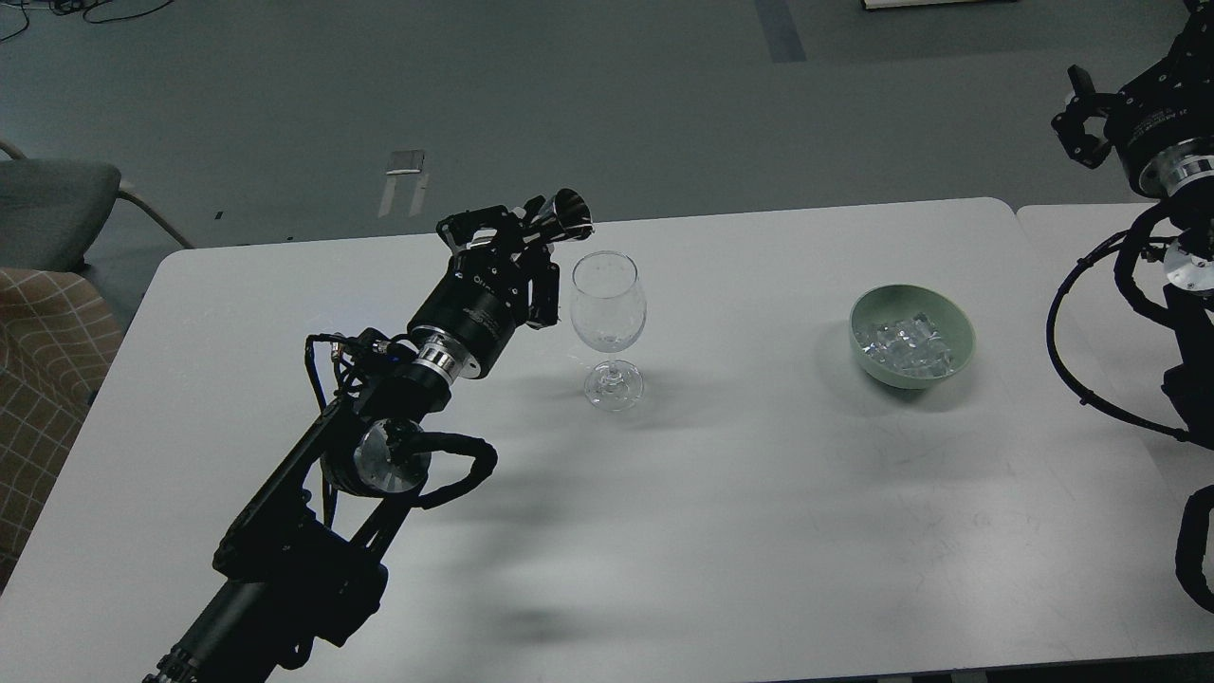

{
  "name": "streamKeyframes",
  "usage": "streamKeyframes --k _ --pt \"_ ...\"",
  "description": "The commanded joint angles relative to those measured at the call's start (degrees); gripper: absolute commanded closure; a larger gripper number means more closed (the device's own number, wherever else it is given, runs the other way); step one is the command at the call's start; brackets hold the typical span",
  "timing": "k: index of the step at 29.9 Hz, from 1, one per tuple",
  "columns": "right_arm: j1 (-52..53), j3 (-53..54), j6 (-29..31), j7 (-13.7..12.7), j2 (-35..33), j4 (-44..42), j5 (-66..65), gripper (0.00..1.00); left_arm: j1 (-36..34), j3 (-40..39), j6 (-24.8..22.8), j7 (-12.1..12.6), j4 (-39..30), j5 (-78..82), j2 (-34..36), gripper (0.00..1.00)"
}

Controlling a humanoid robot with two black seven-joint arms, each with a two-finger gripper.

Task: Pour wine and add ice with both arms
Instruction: 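Tilt the jigger with the left gripper to pour into the glass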

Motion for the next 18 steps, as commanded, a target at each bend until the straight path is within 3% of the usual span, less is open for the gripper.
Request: streamKeyframes --k 1,18 --pt "-0.1 0.0 0.0 0.0 -0.1 0.1 0.0 0.0 0.1 0.1 0.0 0.0 -0.2 0.3 0.3 0.94" --pt "-0.1 0.0 0.1 0.0 -0.1 0.1 0.0 0.0 -0.5 0.1 -0.2 -0.2 -0.4 4.3 1.7 0.94"
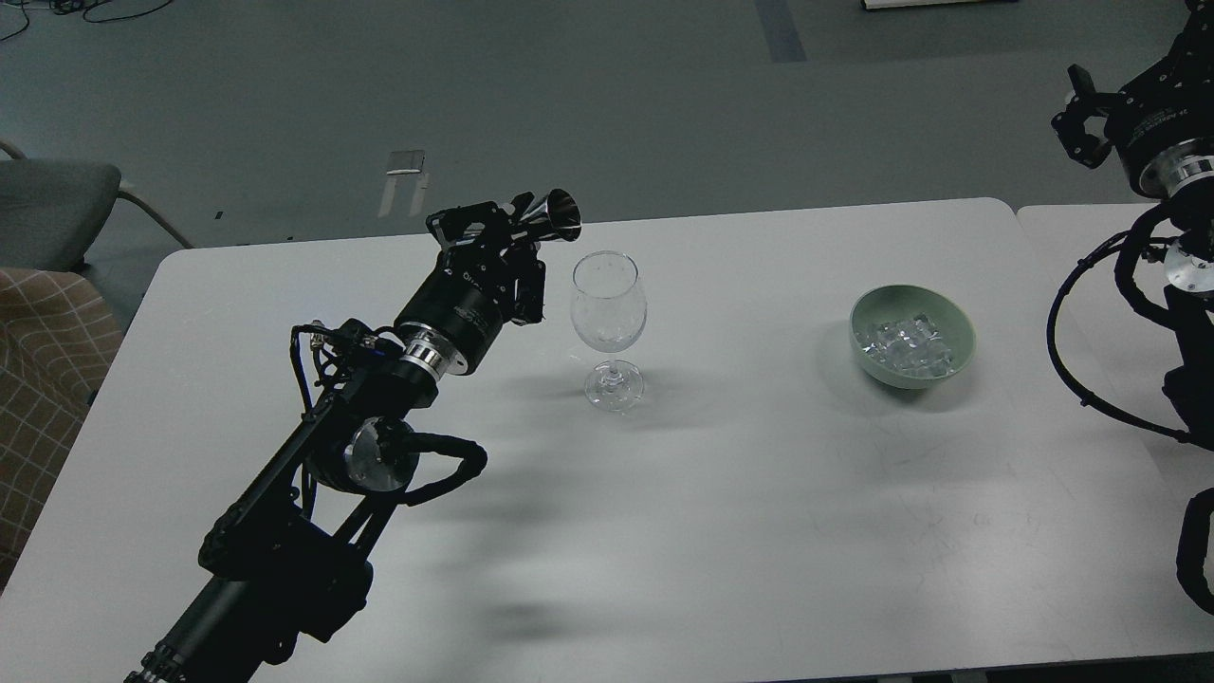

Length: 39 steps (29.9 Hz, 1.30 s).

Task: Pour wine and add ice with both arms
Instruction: 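Tilt the jigger with the left gripper to pour into the glass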

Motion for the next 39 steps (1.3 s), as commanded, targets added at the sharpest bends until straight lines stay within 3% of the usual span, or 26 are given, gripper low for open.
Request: streamKeyframes --k 1,32,39 --pt "0.0 0.0 0.0 0.0 0.0 -0.1 0.0 0.0 -0.6 0.0 0.1 0.0 -0.1 0.2 0.1 0.94" --pt "0.5 0.1 0.2 0.0 -0.3 -0.1 0.0 0.0 -1.1 0.3 -2.6 -0.6 0.2 14.6 0.5 0.94" --pt "0.0 0.4 0.6 0.0 -1.1 -0.1 0.0 0.0 -4.0 4.8 -2.7 -0.7 0.3 18.0 6.3 0.94"
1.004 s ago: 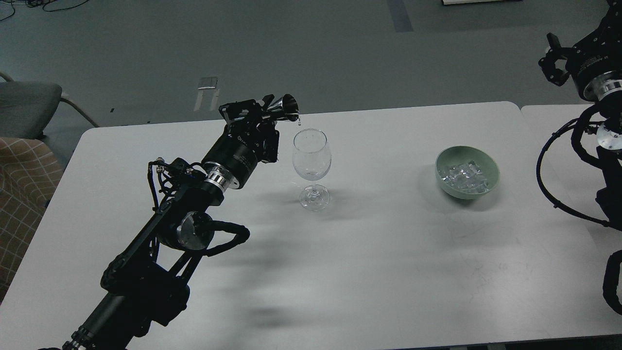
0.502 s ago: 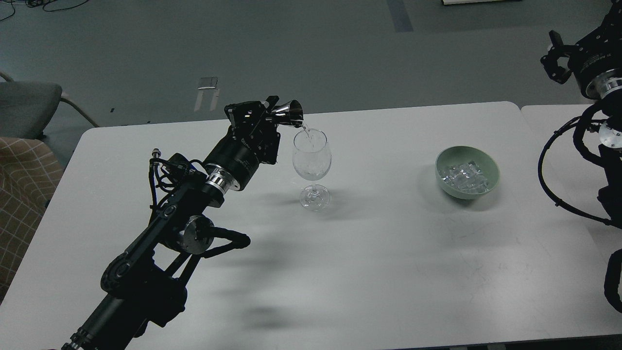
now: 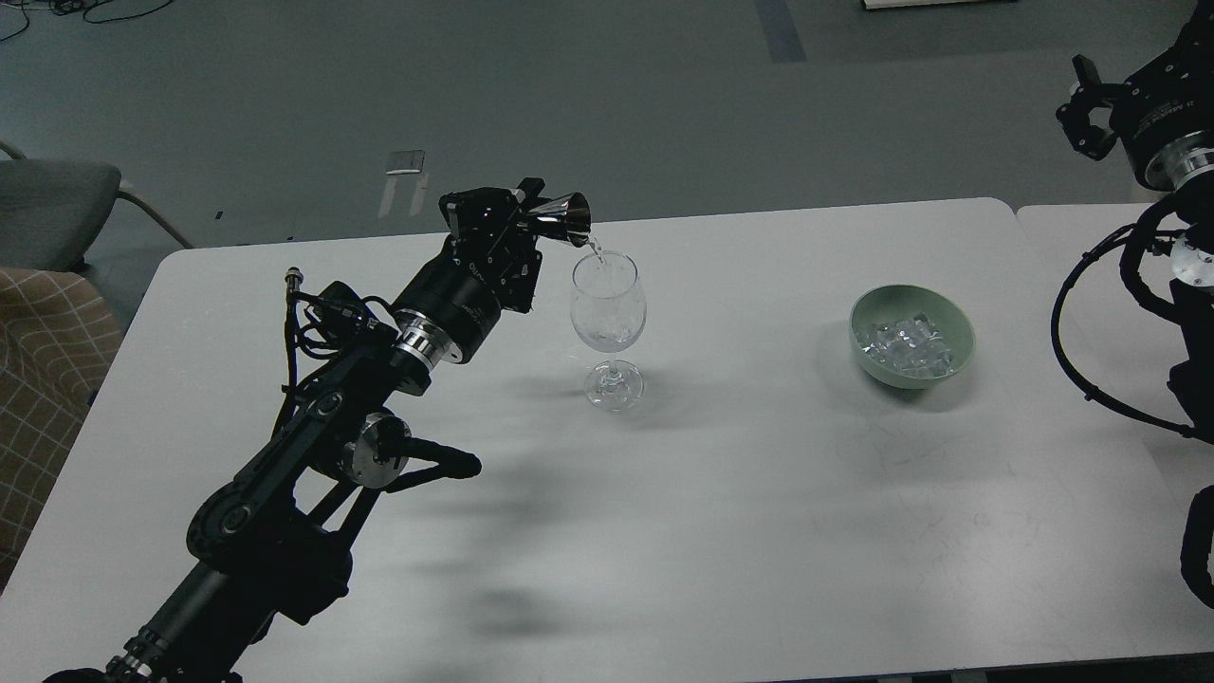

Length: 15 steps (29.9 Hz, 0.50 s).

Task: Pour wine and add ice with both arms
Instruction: 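Tilt the jigger with the left gripper to pour into the glass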

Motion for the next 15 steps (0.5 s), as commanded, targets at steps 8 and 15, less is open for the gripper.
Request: streamKeyframes --k 8,15 --pt "0.7 0.1 0.2 0.0 0.0 -0.1 0.0 0.0 -2.1 2.2 0.0 0.1 0.0 4.8 2.4 0.94" --pt "0.7 0.1 0.2 0.0 -0.1 -0.1 0.0 0.0 -4.1 3.7 0.0 0.0 0.0 8.0 4.1 0.94"
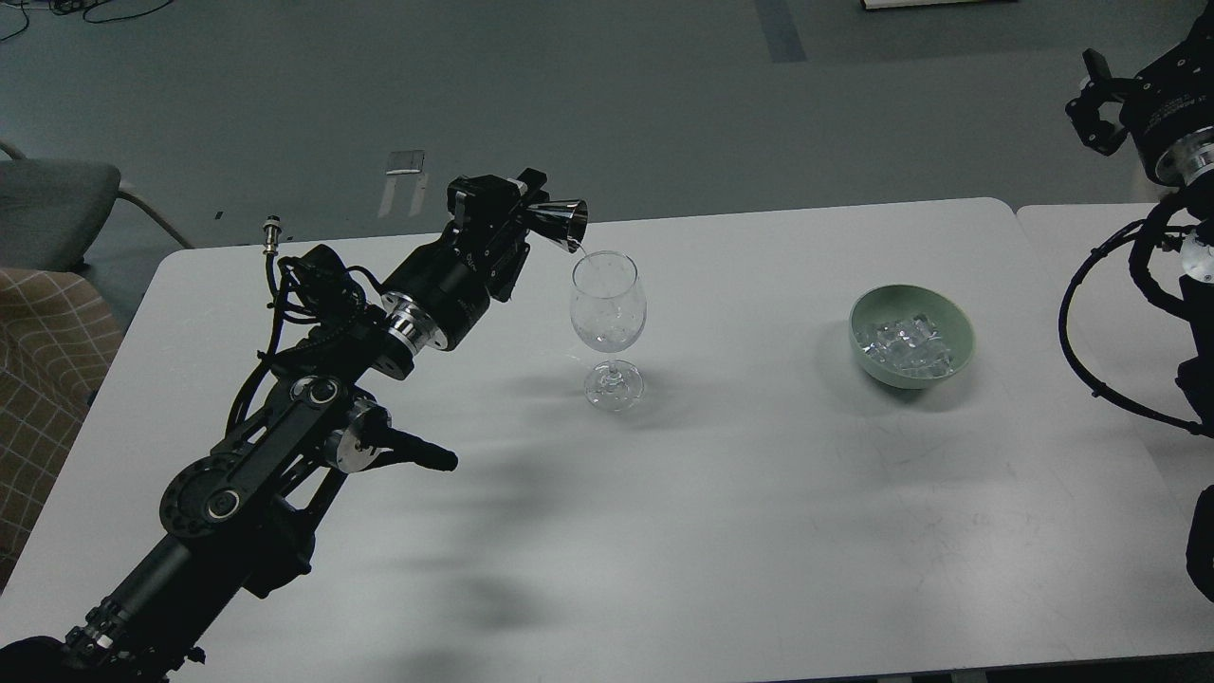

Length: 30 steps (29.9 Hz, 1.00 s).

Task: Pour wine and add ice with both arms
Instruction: 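Tilt the jigger with the left gripper to pour into the glass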

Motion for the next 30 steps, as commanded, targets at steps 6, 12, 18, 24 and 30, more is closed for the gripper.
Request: streamKeyframes --k 6,12,18,24,30 --pt "-0.4 0.0 0.0 0.0 -0.1 0.0 0.0 0.0 -2.4 2.5 0.0 0.0 -0.1 2.1 1.9 0.94" --pt "-0.3 0.1 0.0 0.1 0.0 0.0 0.0 0.0 -3.4 3.6 0.0 0.4 -0.4 3.8 2.8 0.94" --pt "-0.3 0.1 0.1 0.1 -0.1 -0.1 0.1 0.0 -4.6 5.8 -0.1 0.1 -0.8 5.5 3.3 0.94" --pt "-0.3 0.2 1.1 0.1 -0.2 -0.5 0.0 0.0 -5.8 6.8 -0.3 0.0 -0.9 6.0 3.7 0.94" --pt "-0.3 0.2 1.1 0.1 -0.2 -0.4 0.0 0.0 -5.6 5.8 -0.4 0.1 -0.7 3.8 3.1 0.94"
